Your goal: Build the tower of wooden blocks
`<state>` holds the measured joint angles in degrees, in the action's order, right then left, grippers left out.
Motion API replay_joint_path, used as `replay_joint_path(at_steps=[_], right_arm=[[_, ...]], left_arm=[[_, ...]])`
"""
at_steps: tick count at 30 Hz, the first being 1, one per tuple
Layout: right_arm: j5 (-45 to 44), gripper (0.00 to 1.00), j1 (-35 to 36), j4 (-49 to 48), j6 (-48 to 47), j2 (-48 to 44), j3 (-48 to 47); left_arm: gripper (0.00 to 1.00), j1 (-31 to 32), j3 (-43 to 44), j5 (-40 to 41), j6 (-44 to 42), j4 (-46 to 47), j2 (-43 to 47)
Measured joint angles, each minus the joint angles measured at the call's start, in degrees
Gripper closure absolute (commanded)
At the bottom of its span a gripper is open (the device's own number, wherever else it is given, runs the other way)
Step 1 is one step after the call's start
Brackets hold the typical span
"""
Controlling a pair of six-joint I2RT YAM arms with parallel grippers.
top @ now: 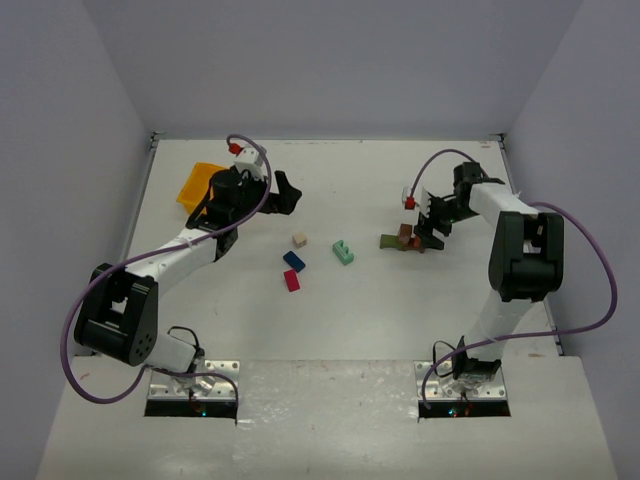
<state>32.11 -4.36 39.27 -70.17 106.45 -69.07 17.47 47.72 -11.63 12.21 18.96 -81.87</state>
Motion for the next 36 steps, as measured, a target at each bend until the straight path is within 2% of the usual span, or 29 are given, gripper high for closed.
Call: replay_joint_path(at_steps=[7, 9, 11, 19, 26, 28, 31, 36], right_arm=[[-0.01, 0.17, 0.0, -0.2, 0.15, -0.73, 0.86], [0.0, 0.05, 0.0, -0.16, 0.12, -1.3, 1.04], [0.02, 0.01, 0.0, -0.16, 0.03, -2.41, 1.33], [0.43, 0.01, 0.0, 0.19, -0.22, -8.79, 2.88], [1.08, 0.01, 0.0, 1.67, 0.7, -16.36, 3.13], [1.75, 0.01, 0.0, -0.46, 4.11, -19.78, 3.72], [2.85, 0.01, 0.1, -8.21, 15.34, -24.4, 4.46], [-2.05, 0.01, 0.6, -21.34, 44.73, -26.88, 2.6]], left_arm=[[0.0, 0.2, 0.0, 0.08, -0.07, -0.2, 0.0], [0.0, 0.28, 0.0, 0.08, -0.16, -0.35, 0.0], [0.0, 0.43, 0.0, 0.1, -0.19, -0.54, 0.0], [0.0, 1.01, 0.13, 0.19, 0.13, -2.31, 0.39], [0.0, 2.06, 3.93, 4.61, 3.0, -9.57, 0.54], [0.0, 2.3, 5.12, 5.43, 4.17, -11.24, 0.52], [0.0, 2.79, 6.77, 5.94, 6.46, -13.81, -0.1], [0.0, 3.17, 9.72, 7.34, 11.85, -19.17, -3.97]])
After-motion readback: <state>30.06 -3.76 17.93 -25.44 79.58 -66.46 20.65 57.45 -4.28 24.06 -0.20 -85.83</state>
